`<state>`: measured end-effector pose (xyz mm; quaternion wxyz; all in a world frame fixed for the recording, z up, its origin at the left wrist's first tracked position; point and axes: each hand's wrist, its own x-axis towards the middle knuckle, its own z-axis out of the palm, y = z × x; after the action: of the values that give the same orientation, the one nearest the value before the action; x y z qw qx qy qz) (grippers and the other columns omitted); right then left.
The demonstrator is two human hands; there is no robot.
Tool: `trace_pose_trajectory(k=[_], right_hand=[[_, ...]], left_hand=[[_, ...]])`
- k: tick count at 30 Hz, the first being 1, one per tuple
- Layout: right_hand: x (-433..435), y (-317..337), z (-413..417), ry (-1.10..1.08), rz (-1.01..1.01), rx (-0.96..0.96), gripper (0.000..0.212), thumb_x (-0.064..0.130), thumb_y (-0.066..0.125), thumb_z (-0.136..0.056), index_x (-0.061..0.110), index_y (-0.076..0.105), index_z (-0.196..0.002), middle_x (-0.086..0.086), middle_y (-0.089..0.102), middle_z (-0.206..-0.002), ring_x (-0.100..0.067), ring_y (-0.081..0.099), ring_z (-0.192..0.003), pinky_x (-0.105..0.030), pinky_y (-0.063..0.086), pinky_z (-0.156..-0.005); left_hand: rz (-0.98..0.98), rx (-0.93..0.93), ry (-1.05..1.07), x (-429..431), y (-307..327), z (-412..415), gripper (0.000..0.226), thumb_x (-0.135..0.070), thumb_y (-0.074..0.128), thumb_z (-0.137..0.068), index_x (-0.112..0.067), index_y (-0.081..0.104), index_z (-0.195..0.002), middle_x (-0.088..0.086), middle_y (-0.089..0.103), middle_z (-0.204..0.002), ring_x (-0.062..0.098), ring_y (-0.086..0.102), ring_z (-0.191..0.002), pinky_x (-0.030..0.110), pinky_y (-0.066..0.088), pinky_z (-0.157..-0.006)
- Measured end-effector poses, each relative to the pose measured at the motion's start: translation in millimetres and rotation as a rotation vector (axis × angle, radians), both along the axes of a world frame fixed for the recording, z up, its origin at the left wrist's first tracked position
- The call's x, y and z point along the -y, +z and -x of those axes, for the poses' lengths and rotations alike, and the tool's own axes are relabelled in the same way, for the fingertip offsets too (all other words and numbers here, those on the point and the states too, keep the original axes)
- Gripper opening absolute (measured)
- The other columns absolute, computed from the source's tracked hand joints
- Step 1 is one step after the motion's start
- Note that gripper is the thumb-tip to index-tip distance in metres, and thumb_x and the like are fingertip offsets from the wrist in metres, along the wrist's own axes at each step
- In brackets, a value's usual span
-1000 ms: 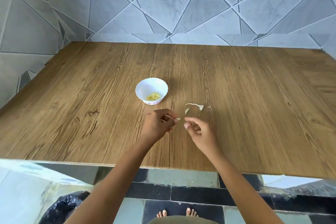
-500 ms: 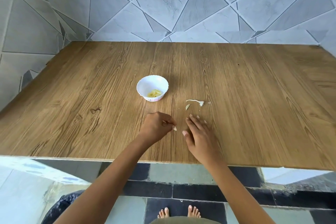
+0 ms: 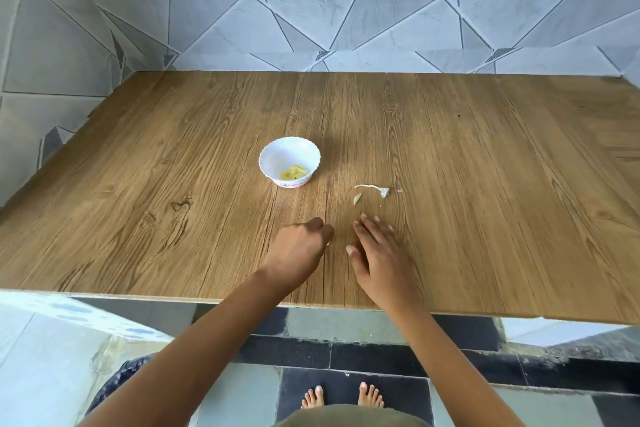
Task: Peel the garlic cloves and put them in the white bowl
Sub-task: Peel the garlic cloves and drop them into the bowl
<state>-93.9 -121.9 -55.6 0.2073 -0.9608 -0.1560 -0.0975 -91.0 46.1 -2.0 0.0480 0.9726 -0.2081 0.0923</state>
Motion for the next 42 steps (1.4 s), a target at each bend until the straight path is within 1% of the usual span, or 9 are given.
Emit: trace_pose_trajectory(k=[6, 10, 12, 17, 25, 30, 32, 37, 42], right_hand=[[0.1, 1.1, -0.3, 0.030, -0.063, 0.018, 0.047, 0.035, 0.040, -0.091, 0.005, 0.062, -0.120, -0.013, 0.059, -0.129, -0.031, 0.051, -0.124, -0.043, 0.031, -0.104], [2.3, 19.5, -1.1, 0.108, -0.456, -0.097, 0.032, 0.025, 0.062, -0.090, 0.010, 0.064, -0.117, -0.001, 0.067, -0.111, -0.011, 0.062, -0.101, -0.022, 0.049, -0.089], [-2.7, 30.3, -4.0, 0.107, -0.591, -0.223, 0.026, 0.021, 0.065, -0.088, 0.011, 0.067, -0.111, 0.005, 0.069, -0.097, 0.000, 0.061, -0.083, -0.011, 0.048, -0.074], [-9.5, 35.1, -14.8, 0.059, -0.722, -0.341, 0.008, 0.015, 0.067, -0.086, 0.012, 0.072, -0.091, 0.000, 0.071, -0.074, -0.008, 0.067, -0.065, -0.024, 0.052, -0.062], [-21.7, 11.2, -13.3, 0.173, -0.254, 0.249, 0.020, 0.008, 0.039, -0.087, 0.009, 0.056, -0.096, -0.008, 0.064, -0.080, -0.020, 0.063, -0.059, -0.035, 0.054, -0.047], [-15.3, 8.5, -13.7, 0.197, -0.144, 0.459, 0.014, 0.005, 0.053, -0.089, 0.005, 0.067, -0.090, -0.004, 0.065, -0.075, -0.015, 0.062, -0.062, -0.028, 0.054, -0.052], [-17.8, 13.7, -13.1, 0.166, -0.359, 0.261, 0.016, 0.012, 0.053, -0.090, 0.007, 0.068, -0.091, -0.002, 0.068, -0.078, -0.012, 0.064, -0.064, -0.025, 0.054, -0.056], [-21.7, 46.0, -17.5, -0.106, -1.020, -0.739, 0.010, 0.007, 0.061, -0.089, 0.001, 0.068, -0.094, -0.001, 0.068, -0.073, -0.004, 0.064, -0.060, -0.017, 0.053, -0.059], [-11.6, 54.1, -20.7, -0.126, -1.210, -1.023, 0.007, 0.009, 0.061, -0.089, 0.004, 0.066, -0.087, -0.003, 0.068, -0.070, -0.009, 0.065, -0.061, -0.019, 0.053, -0.058]], left_hand=[[0.076, -0.001, -0.029, -0.4, -5.3, -1.9, 0.024, 0.005, 0.079, -0.058, -0.010, 0.063, -0.067, 0.003, 0.057, -0.058, 0.022, 0.053, -0.038, 0.025, 0.041, -0.032], [0.615, -0.172, 0.169, -4.6, -2.4, -5.1, 0.009, -0.004, 0.070, -0.076, -0.012, 0.074, -0.075, -0.005, 0.069, -0.066, 0.009, 0.065, -0.061, 0.024, 0.053, -0.062], [0.803, -0.239, 0.277, -2.0, 4.0, -3.8, 0.008, -0.005, 0.076, -0.075, -0.010, 0.074, -0.080, -0.011, 0.066, -0.064, 0.000, 0.063, -0.059, 0.015, 0.051, -0.062], [0.918, -0.287, 0.343, 5.0, 11.1, 0.5, 0.011, -0.007, 0.078, -0.074, -0.015, 0.073, -0.080, -0.001, 0.069, -0.067, 0.014, 0.067, -0.064, 0.025, 0.055, -0.065], [1.372, -0.577, 0.484, 7.4, 14.7, 5.0, 0.011, 0.005, 0.067, -0.081, -0.005, 0.068, -0.079, 0.009, 0.065, -0.069, 0.010, 0.060, -0.058, 0.019, 0.052, -0.058], [1.509, -0.709, 0.537, 7.9, 10.9, 3.1, 0.008, 0.003, 0.067, -0.082, -0.005, 0.067, -0.082, 0.005, 0.065, -0.067, 0.012, 0.061, -0.062, 0.018, 0.053, -0.061], [1.467, -0.661, 0.511, 6.0, 7.5, 2.7, 0.007, 0.001, 0.068, -0.083, -0.005, 0.067, -0.085, 0.007, 0.067, -0.072, 0.013, 0.063, -0.067, 0.020, 0.054, -0.064], [1.111, -0.328, 0.293, -0.7, 3.2, 0.8, 0.017, 0.001, 0.072, -0.078, -0.015, 0.066, -0.080, 0.004, 0.066, -0.075, 0.018, 0.061, -0.071, 0.034, 0.053, -0.072], [1.423, -0.571, 0.275, -5.4, 9.5, 4.1, 0.014, 0.005, 0.066, -0.081, -0.007, 0.061, -0.087, 0.007, 0.064, -0.075, 0.010, 0.064, -0.068, 0.021, 0.054, -0.067]])
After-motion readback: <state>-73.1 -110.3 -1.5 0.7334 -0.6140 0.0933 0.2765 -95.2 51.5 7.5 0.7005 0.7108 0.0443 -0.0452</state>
